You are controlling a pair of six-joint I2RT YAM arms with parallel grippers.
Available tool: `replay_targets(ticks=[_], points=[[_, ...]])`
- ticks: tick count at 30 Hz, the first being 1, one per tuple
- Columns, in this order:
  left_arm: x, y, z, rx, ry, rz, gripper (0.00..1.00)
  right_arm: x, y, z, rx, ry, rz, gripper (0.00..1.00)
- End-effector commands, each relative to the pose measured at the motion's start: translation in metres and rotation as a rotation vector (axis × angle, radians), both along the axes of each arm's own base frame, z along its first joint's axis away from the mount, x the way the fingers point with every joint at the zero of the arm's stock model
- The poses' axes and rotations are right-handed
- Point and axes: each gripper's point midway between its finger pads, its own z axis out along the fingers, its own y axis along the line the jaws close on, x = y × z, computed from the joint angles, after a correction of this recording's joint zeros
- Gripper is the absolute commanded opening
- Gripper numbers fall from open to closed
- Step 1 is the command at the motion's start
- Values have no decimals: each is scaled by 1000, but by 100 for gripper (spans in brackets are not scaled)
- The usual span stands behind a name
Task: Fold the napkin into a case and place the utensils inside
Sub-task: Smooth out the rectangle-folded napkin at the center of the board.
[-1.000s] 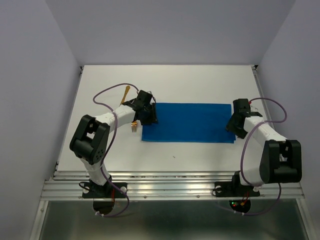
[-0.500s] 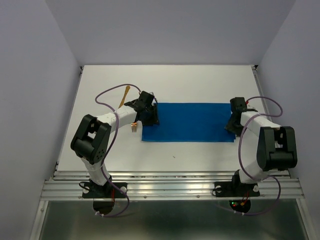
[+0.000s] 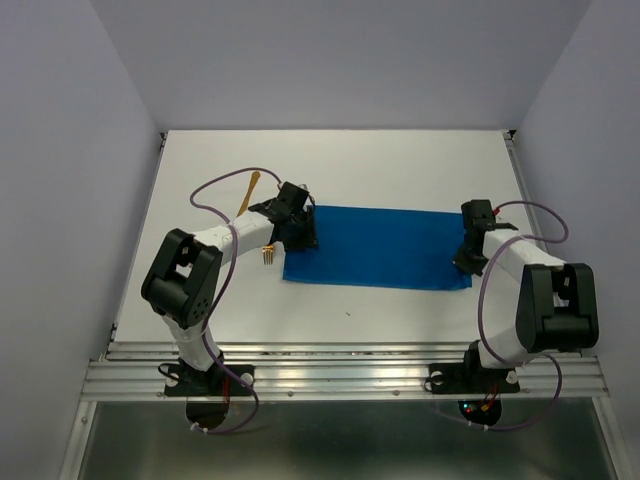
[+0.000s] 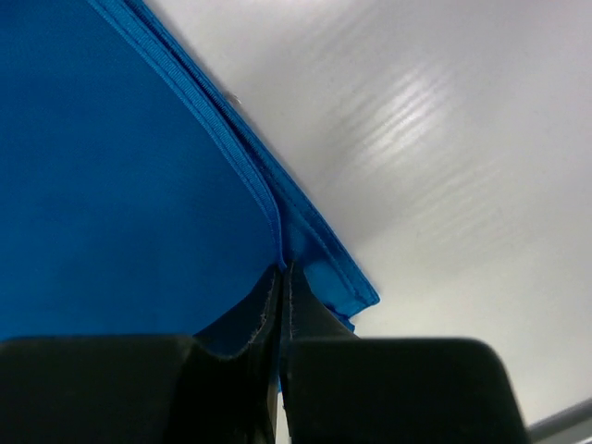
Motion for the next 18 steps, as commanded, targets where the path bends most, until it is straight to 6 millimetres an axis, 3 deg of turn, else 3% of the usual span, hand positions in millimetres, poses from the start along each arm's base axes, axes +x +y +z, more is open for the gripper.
replay_targets(ticks=[1, 10, 13, 14, 15, 16, 18], points=[[9, -6, 21, -26, -58, 0, 51, -15, -4, 16, -14, 2, -56, 1], [15, -9, 30, -24, -79, -15, 51, 6, -30, 56, -164, -87, -71, 1], [16, -10, 31, -32, -83, -19, 51, 13, -38, 60, -207, -83, -69, 1], [16, -12, 30, -38, -78, -22, 51, 12, -42, 53, -232, -53, -73, 4], [15, -12, 28, -38, -74, -24, 51, 13, -43, 49, -240, -37, -72, 17], [15, -13, 28, -40, -72, -25, 51, 13, -43, 45, -241, -21, -69, 42], [13, -12, 24, -39, -62, -28, 51, 11, -44, 31, -245, 22, -66, 55]])
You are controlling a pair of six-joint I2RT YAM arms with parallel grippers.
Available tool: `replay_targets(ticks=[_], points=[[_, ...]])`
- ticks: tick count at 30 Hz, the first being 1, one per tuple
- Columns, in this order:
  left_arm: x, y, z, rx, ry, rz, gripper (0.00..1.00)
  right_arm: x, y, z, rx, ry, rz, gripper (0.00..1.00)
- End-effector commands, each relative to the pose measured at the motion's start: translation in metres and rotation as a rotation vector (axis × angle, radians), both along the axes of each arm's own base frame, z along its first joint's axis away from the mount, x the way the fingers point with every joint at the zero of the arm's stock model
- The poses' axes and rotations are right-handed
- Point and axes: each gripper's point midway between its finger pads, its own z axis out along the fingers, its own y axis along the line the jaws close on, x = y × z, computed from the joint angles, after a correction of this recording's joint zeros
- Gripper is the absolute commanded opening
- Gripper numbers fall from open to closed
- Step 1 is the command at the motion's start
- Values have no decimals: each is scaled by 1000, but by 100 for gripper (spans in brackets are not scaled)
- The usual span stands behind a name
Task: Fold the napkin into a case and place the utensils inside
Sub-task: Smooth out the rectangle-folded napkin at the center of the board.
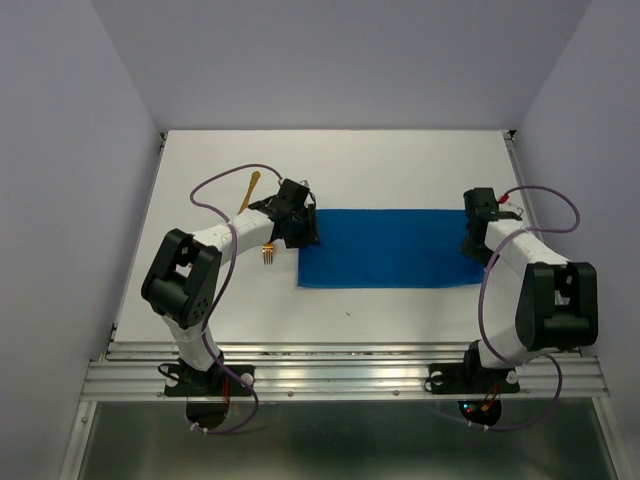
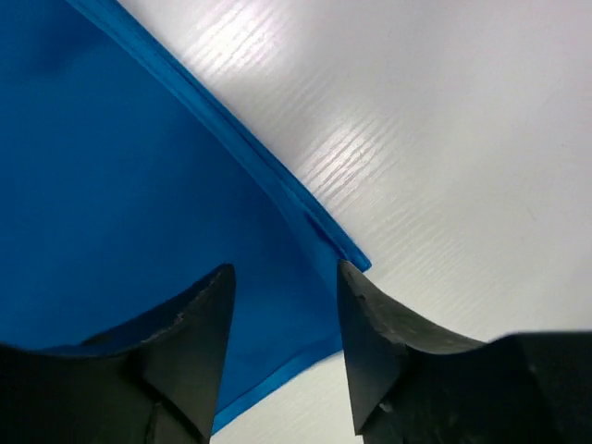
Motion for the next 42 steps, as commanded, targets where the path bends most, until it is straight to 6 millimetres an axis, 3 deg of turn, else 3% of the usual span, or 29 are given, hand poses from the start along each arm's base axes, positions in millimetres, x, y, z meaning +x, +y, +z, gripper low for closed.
replay_targets(ticks=[1, 8, 13, 16, 23, 27, 32, 38, 42], points=[[6, -8, 15, -25, -41, -26, 51, 1, -12, -14, -67, 64, -18, 65], [1, -5, 13, -18, -38, -31, 51, 5, -12, -38, -38, 115, -24, 70], [-1, -3, 9, -16, -32, -27, 51, 5, 0, -61, 28, 149, 12, 62], [-1, -2, 8, -6, -30, -28, 51, 2, 11, -67, 93, 135, 36, 62], [12, 0, 17, 21, -57, -16, 51, -14, 63, -74, 233, 117, 112, 61], [12, -4, 11, 13, -38, -26, 51, -28, 110, -81, 287, 127, 167, 61], [4, -5, -7, 7, 4, -33, 51, -23, 127, -63, 323, 63, 158, 62], [0, -3, -9, 6, 8, -31, 51, -7, 110, -23, 210, -21, 214, 64], [2, -5, -5, 0, -1, -30, 51, -3, 105, -17, 156, -8, 298, 66]])
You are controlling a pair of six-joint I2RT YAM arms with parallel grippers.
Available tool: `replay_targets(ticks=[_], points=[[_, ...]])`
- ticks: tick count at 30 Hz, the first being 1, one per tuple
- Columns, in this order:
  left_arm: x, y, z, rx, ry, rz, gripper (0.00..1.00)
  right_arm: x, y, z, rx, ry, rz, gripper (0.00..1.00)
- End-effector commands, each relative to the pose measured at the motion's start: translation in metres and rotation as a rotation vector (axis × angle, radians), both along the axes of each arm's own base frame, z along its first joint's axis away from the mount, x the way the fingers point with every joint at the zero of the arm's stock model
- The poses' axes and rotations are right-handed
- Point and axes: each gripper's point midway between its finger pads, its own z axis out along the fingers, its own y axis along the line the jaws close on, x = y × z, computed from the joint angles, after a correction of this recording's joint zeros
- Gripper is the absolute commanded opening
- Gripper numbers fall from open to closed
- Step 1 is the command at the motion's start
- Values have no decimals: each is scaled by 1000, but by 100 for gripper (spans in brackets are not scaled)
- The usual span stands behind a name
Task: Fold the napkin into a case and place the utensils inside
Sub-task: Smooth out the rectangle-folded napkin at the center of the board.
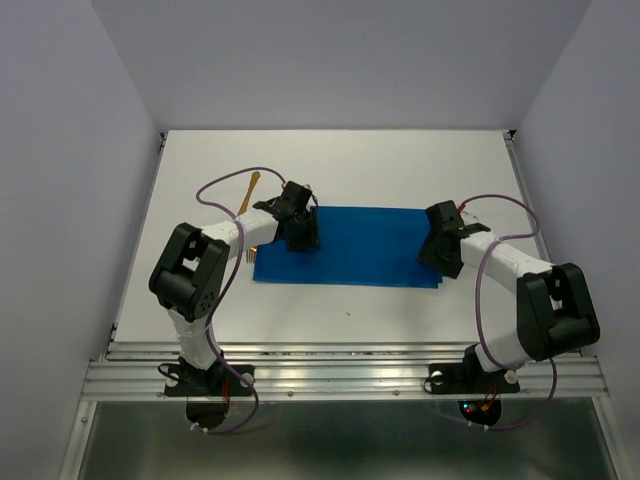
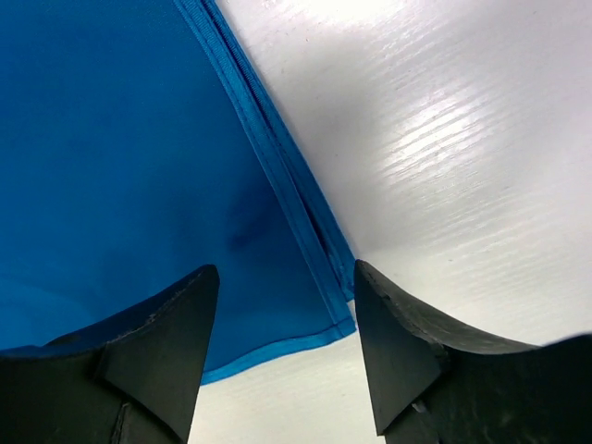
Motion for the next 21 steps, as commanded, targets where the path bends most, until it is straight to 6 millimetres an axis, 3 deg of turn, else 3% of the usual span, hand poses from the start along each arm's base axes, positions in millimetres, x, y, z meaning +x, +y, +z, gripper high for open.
replay_targets(ticks=[1, 5, 7, 16, 18, 21], points=[[3, -4, 14, -24, -34, -6, 51, 3, -9, 13, -73, -6, 75, 66], [2, -4, 16, -26, -35, -5, 51, -5, 0, -5, -39, 47, 175, 64], [2, -3, 15, -25, -35, -4, 51, -6, 0, -15, -28, 67, 185, 55], [-2, 4, 18, -9, -45, 8, 51, -6, 4, -31, -5, 123, 192, 45], [-3, 5, 19, -6, -47, 10, 51, -10, 4, -30, 4, 132, 178, 40], [-3, 6, 18, -5, -44, 12, 51, -13, 3, -27, 5, 131, 163, 22]])
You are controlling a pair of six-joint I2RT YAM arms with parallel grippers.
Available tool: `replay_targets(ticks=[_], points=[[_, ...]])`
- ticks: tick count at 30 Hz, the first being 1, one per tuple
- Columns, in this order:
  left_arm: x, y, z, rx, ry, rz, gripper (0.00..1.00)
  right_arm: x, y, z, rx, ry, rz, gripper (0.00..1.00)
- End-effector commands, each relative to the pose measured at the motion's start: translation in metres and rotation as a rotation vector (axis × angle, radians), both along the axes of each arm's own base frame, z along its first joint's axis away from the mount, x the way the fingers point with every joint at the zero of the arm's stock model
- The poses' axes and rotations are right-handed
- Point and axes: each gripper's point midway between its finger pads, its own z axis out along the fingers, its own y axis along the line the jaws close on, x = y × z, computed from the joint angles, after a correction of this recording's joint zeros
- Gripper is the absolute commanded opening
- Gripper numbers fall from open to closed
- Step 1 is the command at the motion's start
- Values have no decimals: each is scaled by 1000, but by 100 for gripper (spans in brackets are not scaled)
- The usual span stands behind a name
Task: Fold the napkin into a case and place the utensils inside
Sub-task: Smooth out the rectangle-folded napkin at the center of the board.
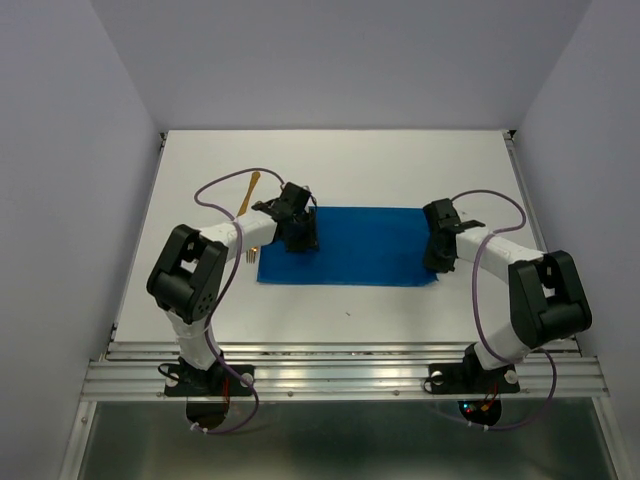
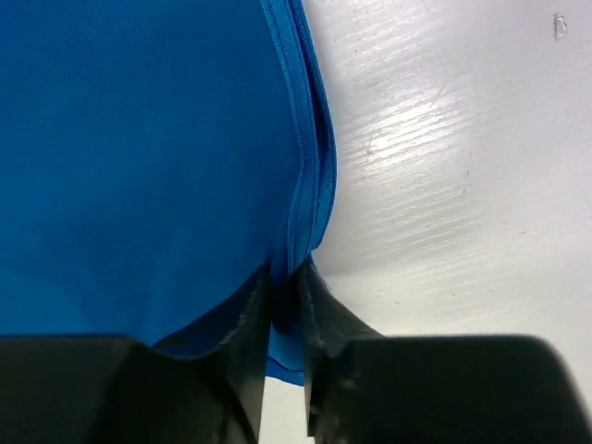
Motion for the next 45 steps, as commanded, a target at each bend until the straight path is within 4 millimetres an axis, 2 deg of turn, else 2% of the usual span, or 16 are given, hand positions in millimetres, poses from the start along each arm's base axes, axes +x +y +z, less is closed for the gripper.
replay_targets(ticks=[1, 2, 4, 10, 13, 14, 16, 17, 19, 23, 28, 31, 36, 39, 42, 45], points=[[2, 1, 20, -13, -51, 9, 51, -20, -2, -13, 8, 74, -20, 17], [2, 2, 21, -10, -49, 9, 51, -23, -4, -12, -1, 83, -24, 7], [5, 3, 23, -3, -55, 14, 51, -26, -14, -7, -47, 72, -56, 1], [12, 19, 38, 25, -85, 60, 52, -25, -34, 12, -146, 40, -105, 1], [13, 29, 44, 31, -99, 81, 53, -25, -36, 13, -157, 42, -99, 1], [14, 35, 46, 35, -103, 95, 53, -24, -35, 11, -157, 48, -100, 14], [12, 41, 43, 48, -94, 104, 54, -25, -33, 9, -145, 54, -95, 30], [12, 45, 41, 52, -87, 113, 54, -24, -32, 9, -139, 46, -92, 42], [10, 54, 36, 85, -84, 141, 54, -21, -31, 12, -134, 25, -88, 53], [6, 73, 29, 141, -66, 196, 54, -17, -34, 18, -148, 1, -91, 67], [1, 87, 18, 216, -36, 223, 54, -5, -34, 36, -144, -65, -102, 76], [2, 90, 16, 230, -37, 239, 54, 1, -33, 43, -140, -86, -95, 78], [5, 90, 26, 216, -76, 251, 54, 4, -32, 46, -140, -102, -92, 78], [8, 95, 37, 221, -111, 275, 47, 3, -31, 43, -135, -97, -87, 79], [11, 99, 46, 221, -142, 292, 47, 2, -32, 41, -135, -93, -85, 81], [12, 105, 40, 252, -123, 293, 47, 2, -30, 41, -128, -96, -83, 82]])
